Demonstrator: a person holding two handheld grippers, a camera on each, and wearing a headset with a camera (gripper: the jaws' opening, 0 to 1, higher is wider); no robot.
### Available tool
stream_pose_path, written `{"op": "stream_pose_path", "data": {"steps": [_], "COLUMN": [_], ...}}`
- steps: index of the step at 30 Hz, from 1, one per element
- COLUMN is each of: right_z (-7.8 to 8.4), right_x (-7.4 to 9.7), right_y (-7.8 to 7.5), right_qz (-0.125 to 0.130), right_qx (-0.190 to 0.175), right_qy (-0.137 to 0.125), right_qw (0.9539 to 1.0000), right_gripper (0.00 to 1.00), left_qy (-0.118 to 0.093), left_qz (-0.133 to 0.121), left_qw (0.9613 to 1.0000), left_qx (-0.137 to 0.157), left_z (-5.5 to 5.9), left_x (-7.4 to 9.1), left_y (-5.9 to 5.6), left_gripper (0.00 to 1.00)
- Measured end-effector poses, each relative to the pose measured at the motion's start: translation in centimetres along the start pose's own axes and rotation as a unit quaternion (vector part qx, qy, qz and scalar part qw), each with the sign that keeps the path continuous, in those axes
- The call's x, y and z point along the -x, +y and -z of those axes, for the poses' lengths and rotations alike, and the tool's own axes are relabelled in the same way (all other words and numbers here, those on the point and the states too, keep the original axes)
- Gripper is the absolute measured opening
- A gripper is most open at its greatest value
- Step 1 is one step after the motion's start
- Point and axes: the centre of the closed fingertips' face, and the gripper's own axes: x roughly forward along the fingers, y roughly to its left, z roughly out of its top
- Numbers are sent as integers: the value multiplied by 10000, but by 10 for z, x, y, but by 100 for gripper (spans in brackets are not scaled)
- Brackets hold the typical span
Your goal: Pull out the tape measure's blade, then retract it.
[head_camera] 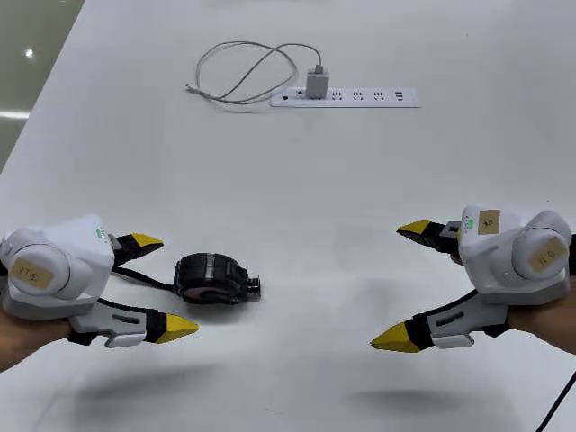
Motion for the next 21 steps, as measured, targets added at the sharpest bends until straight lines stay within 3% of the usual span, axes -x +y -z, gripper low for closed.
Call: {"op": "stream_pose_path", "data": {"steps": [21], "right_z": [-1], "right_x": [-6], "right_y": [-3], "right_qz": [-55], "right_qx": [5], "right_qy": [24], "right_qw": [10000], "right_gripper": [91], "left_qy": [289], "left_qz": [251], "left_qw": [9990], "left_qx": [-224], "left_z": [8], "left_x": [-17], "left_y": [7], "left_gripper": [59]}}
